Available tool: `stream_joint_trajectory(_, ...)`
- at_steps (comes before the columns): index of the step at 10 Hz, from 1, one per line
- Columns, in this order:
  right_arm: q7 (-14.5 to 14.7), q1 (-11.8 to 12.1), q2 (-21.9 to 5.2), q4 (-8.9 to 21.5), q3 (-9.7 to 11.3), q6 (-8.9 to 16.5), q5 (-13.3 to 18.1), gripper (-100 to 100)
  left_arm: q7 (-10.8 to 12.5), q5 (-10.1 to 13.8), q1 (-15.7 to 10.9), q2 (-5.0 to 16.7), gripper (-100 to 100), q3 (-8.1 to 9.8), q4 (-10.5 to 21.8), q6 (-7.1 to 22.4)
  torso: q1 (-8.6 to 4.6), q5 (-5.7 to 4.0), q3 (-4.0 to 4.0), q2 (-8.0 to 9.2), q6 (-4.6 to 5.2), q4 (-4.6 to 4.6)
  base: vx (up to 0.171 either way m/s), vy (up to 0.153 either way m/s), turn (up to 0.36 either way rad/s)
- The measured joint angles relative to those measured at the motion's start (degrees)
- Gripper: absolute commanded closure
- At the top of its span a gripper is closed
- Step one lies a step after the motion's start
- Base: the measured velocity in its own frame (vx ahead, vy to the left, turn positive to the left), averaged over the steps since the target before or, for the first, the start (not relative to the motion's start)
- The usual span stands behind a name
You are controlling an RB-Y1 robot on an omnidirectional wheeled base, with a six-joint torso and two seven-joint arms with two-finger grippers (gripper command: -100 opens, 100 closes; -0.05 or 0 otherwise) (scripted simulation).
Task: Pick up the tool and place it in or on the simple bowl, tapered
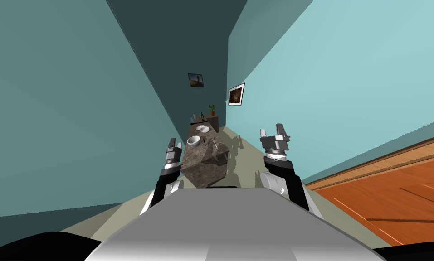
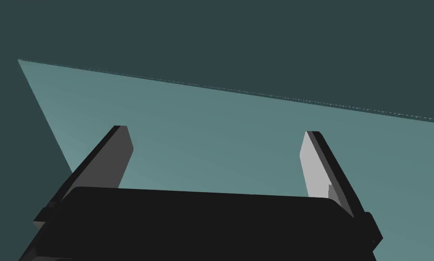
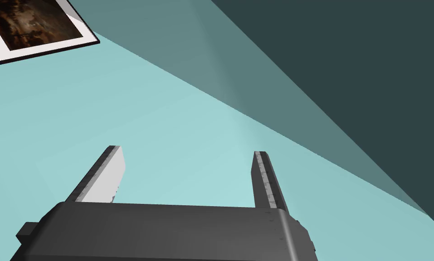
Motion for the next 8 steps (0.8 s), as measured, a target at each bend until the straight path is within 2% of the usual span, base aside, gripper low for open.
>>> stream_joint_trajectory(2,0.0,0.0,0.0,0.0,0.0,0.0,0.0,0,-0.6,-1.1,0.1,2.0,-100,0.71,0.9,0.1,-0.05,-0.01,-0.05,-0.08,-0.01,-0.02,0.032,-0.035,0.104)
stream_joint_trajectory(4,0.0,0.0,0.0,0.0,0.0,0.0,0.0,0,-1.9,-3.3,-0.3,4.5,-100,2.24,3.2,0.4,-0.18,-0.04,-0.09,-0.15,-0.01,-0.04,0.037,-0.056,0.114)
stream_joint_trajectory(8,0.0,0.0,0.0,0.0,0.0,0.0,0.0,0,-4.9,-7.9,-0.7,7.1,-100,4.80,8.6,0.1,-0.20,-0.04,-0.10,-0.16,-0.02,-0.04,0.038,-0.053,0.118)
